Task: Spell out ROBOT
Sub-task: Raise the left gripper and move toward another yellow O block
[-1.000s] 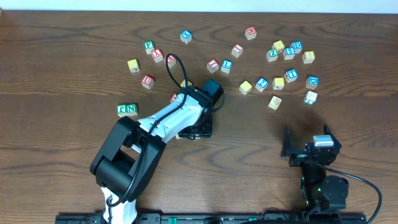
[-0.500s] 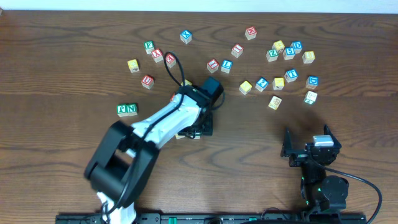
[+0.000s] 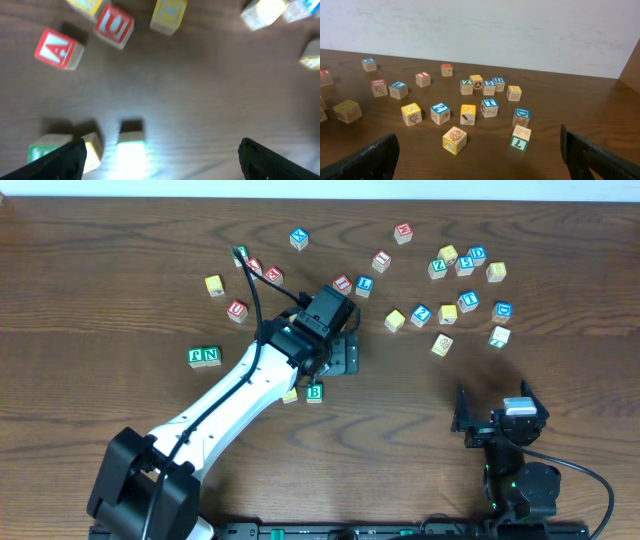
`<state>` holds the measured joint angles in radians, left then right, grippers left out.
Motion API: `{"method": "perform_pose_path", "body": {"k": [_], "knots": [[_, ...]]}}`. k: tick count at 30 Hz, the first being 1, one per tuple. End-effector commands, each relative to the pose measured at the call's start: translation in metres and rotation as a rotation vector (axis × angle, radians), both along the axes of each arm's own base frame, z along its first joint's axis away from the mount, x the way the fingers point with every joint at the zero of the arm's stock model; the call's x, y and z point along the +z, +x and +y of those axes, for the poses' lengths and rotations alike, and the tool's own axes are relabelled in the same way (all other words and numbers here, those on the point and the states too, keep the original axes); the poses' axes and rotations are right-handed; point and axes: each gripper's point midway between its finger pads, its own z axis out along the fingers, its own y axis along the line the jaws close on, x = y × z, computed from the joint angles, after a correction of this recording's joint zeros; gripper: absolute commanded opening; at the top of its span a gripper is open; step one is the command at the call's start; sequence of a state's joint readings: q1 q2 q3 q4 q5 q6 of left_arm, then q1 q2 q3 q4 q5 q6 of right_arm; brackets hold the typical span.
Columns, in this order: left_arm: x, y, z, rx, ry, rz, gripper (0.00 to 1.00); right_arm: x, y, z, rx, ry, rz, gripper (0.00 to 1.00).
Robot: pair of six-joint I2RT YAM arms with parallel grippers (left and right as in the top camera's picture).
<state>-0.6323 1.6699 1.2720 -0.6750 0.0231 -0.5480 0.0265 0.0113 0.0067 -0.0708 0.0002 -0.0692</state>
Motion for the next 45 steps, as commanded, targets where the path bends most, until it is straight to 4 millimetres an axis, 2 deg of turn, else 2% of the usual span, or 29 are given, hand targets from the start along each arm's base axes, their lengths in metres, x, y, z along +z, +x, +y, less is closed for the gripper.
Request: {"method": "perform_pose_path", "body": {"k": [1,4,10,18,29,33,37,45], "knots": [[0.013,0.014,-0.008,0.077,-0.060,-0.050,0.95,-0.001,0.000,-0.003,-0.016,0.008,0.001,0.99],[0.020,0.025,-0.013,0.145,-0.118,-0.081,0.95,-0.001,0.000,-0.003,-0.016,0.008,0.001,0.99],[0.029,0.041,-0.011,0.322,-0.173,-0.115,0.95,-0.001,0.000,-0.003,-0.016,0.008,0.001,0.99],[0.015,0.062,-0.016,0.531,-0.205,-0.078,0.95,-0.001,0.000,-0.003,-0.016,0.008,0.001,0.99],[0.003,0.096,-0.041,0.634,-0.123,0.029,0.96,-0.001,0.000,-0.003,-0.016,0.008,0.001,0.99],[0.003,0.099,-0.041,0.735,-0.162,0.036,0.96,-0.001,0.000,-0.003,-0.016,0.008,0.001,0.99],[0.004,0.105,-0.032,0.836,-0.168,-0.002,0.96,-0.001,0.000,-0.003,-0.016,0.008,0.001,0.99],[0.001,0.105,-0.031,0.917,-0.182,-0.011,0.96,-0.001,0.000,-0.003,-0.016,0.008,0.001,0.99]]}}
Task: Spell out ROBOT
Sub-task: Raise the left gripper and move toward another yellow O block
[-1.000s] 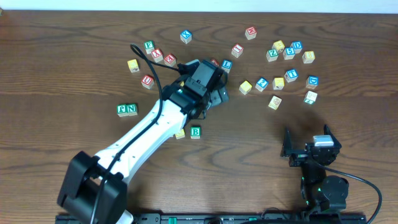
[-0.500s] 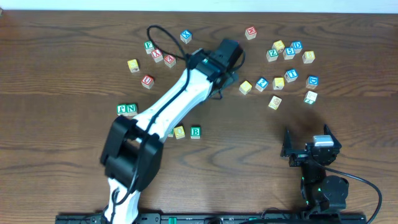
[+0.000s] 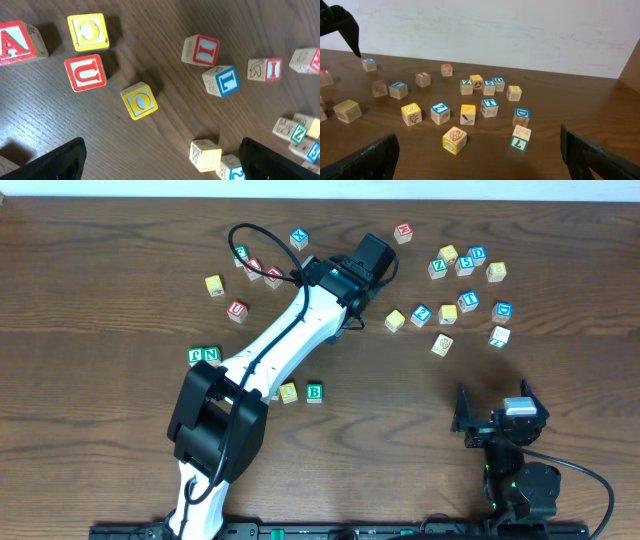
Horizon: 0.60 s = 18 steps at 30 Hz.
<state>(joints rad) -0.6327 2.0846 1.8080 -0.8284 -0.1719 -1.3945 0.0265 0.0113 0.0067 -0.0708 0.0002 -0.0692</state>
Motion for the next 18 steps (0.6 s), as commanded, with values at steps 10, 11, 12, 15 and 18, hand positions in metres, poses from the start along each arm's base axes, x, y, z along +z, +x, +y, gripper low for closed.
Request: {"method": "perform_pose_path", "body": {"k": [10,11,12,15,18], "knots": [[-0.037,0.005,-0.004,0.071,0.029,0.039,0.96,-0.001,0.000,-0.003,-0.016,0.008,0.001,0.99],[-0.040,0.005,-0.005,0.074,0.029,0.043,0.96,-0.001,0.000,-0.003,-0.016,0.008,0.001,0.99],[-0.042,0.005,-0.005,0.076,0.029,0.044,0.96,-0.001,0.000,-0.003,-0.016,0.008,0.001,0.99],[-0.043,0.008,-0.008,0.076,0.020,0.032,0.96,-0.001,0.000,-0.003,-0.016,0.008,0.001,0.99],[-0.045,0.012,-0.010,0.077,0.012,0.022,0.96,-0.001,0.000,-0.003,-0.016,0.008,0.001,0.99]]}}
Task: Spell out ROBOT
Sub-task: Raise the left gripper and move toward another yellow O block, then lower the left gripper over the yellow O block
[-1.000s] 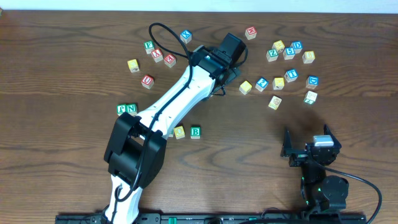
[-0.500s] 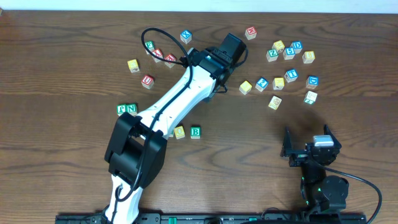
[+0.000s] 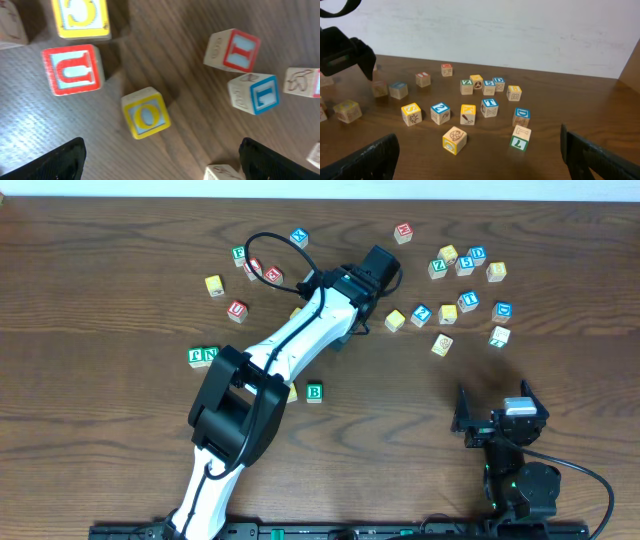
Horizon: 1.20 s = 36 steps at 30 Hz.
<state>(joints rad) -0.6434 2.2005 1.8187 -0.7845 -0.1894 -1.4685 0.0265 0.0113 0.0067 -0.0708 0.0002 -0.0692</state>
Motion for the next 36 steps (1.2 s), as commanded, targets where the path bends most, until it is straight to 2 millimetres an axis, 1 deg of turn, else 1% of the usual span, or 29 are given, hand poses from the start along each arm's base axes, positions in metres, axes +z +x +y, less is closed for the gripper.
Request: {"method": "perform_pose_path", "body": {"k": [1,8,13,16,19,24,29,32,36], "knots": [[0.001,0.006,-0.003,0.017,-0.008,-0.019,0.96,-0.001,0.000,-0.003,-0.016,0.008,0.001,0.99],[-0.020,0.003,-0.001,0.048,0.005,0.016,0.96,-0.001,0.000,-0.003,-0.016,0.008,0.001,0.99],[-0.021,0.004,0.001,0.057,0.014,0.013,0.96,-0.001,0.000,-0.003,-0.016,0.008,0.001,0.99],[-0.021,0.001,0.011,0.100,0.050,0.013,0.96,-0.001,0.000,-0.003,-0.016,0.008,0.001,0.99],[-0.022,-0.002,0.014,0.142,0.053,0.021,0.96,-0.001,0.000,-0.003,-0.016,0.008,0.001,0.99],[-0.023,-0.002,0.014,0.166,0.044,0.021,0.96,-0.001,0.000,-0.003,-0.016,0.008,0.001,0.99],[-0.032,-0.003,0.015,0.172,0.052,0.036,0.96,-0.001,0.000,-0.003,-0.016,0.008,0.001,0.99],[-0.036,-0.004,0.015,0.177,0.056,0.042,0.91,-0.001,0.000,-0.003,-0.016,0.008,0.001,0.99],[-0.038,-0.004,0.016,0.193,0.053,0.045,0.91,-0.001,0.000,-0.003,-0.016,0.008,0.001,0.99]]}}
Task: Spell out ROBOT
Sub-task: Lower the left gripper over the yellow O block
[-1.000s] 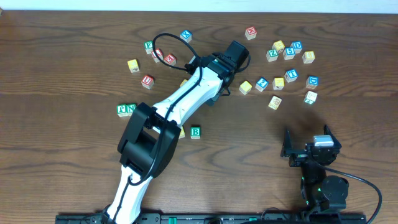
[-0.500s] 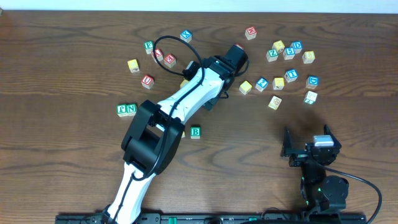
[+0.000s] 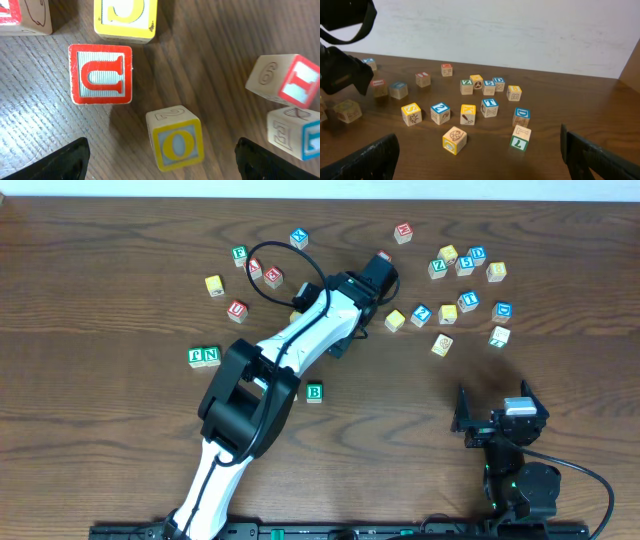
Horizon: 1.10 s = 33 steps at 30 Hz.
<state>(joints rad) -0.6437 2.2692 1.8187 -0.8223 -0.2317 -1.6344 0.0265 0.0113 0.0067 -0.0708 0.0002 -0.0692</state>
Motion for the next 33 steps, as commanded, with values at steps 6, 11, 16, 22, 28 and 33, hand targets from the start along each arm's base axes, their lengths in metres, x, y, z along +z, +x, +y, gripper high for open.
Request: {"method": "perform_pose_path", "body": {"k": [6,11,16,22,28,33], "knots": [[-0.0156,0.0007,0.0025,0.026,0.027,0.014,0.91,-0.0006,-0.0002,-0.0030,-0.016,0.008,0.001,0.99],[-0.0160,0.0020,0.0011,0.026,0.021,0.010,0.74,-0.0006,-0.0002,-0.0030,-0.016,0.008,0.001,0.99],[-0.0161,0.0019,0.0012,0.026,0.022,0.010,0.72,-0.0006,-0.0002,-0.0030,-0.016,0.008,0.001,0.99],[-0.0160,0.0019,0.0012,0.026,0.022,0.010,0.57,-0.0006,-0.0002,-0.0030,-0.016,0.008,0.001,0.99],[-0.0161,0.0019,0.0013,0.026,0.022,0.011,0.39,-0.0006,-0.0002,-0.0030,-0.016,0.008,0.001,0.99],[-0.0161,0.0019,0.0013,0.025,0.022,0.011,0.36,-0.0006,-0.0002,-0.0030,-0.016,0.008,0.001,0.99]]}}
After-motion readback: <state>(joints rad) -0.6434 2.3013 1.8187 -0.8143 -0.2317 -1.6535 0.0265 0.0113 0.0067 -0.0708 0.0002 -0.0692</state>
